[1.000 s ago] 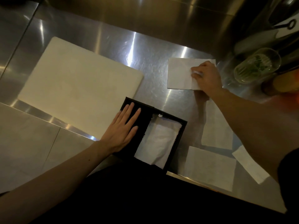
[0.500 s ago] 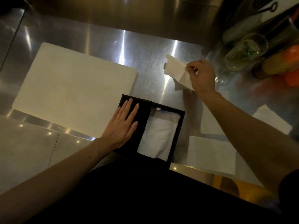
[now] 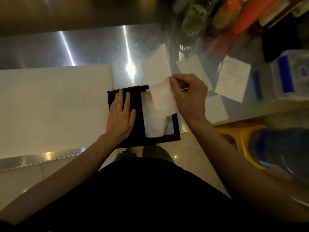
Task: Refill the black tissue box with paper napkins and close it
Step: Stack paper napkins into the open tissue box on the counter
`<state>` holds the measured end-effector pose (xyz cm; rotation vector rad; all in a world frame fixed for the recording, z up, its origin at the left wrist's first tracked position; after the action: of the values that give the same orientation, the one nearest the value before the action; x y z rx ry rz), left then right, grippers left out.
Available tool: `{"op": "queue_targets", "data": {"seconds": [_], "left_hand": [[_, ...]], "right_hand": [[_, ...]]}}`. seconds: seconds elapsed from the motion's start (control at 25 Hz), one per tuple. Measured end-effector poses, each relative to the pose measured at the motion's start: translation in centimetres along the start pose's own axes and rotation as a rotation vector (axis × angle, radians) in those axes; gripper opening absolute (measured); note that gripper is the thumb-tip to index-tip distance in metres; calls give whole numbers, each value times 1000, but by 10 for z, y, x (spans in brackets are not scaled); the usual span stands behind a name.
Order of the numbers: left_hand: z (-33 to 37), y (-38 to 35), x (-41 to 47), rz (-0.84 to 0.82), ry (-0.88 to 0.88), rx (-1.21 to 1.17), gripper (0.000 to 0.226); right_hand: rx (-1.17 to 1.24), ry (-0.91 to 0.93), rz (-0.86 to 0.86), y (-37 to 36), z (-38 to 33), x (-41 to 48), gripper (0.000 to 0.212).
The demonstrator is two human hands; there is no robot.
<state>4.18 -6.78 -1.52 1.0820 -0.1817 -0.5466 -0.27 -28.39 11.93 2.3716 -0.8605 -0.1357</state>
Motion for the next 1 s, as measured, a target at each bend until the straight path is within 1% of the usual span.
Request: {"op": "queue_targets", "data": {"seconds": [0.12,0.24,0.28,0.36,0.44,0.48,0.52,0.6,0.68,0.72,0.76,0.84,0.92,1.0], "left_hand": [[-2,1,0,2,-27,-17,61],[-2,1,-1,6,-36,-18,61],[-2,2,-1,5,-36,-15,61],[-3,3,-1,5,-32,-14,62],[-1,3,-1,2,-41,-11,62],[-1,3,-2,5,-41,-10,63],[-1,3,-2,6,-40,-9,62],[-1,4,-2,9,-35,-14,63],[-1,4,-2,15,-32,-14,64],[-1,4,-2,11,-33,-13,64],[-1,3,-2,4,-32,-10,64],[-1,3,-1,-4,-32,-3,64],[-2,2,-1,-11,-36,-2,63],[-3,1,-1,-20,-35,1,62]], "right_hand": [[-61,-112,6,-5,9,-44,16],[-182,-166,-35,-25,31,-70,21],[-231,-174,-60,-33,36,-75,24],[-357,-180,-185,-52,46,-82,32],[-501,-155,-312,-65,53,-87,35],[-557,-130,-341,-68,54,-89,35],[-596,-97,-337,-69,52,-91,35],[-611,12,-263,-70,43,-91,40],[-553,138,-197,-77,30,-88,44],[-525,177,-207,-83,27,-84,45],[-508,194,-254,-92,29,-80,48],[-524,213,-404,-111,41,-74,53],[-615,226,-542,-124,59,-75,59],[-735,195,-641,-130,77,-80,60]]}}
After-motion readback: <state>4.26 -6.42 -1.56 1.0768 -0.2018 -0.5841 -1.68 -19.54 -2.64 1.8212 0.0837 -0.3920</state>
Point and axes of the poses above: each hand's wrist, its own x-axis towards the middle knuckle, its own y-axis out of the back of the hand, z = x × y, the point moved 7 cm from there along x, towards the middle knuckle, and after that the axes turned 2 degrees about z, right-handed, at the moved point
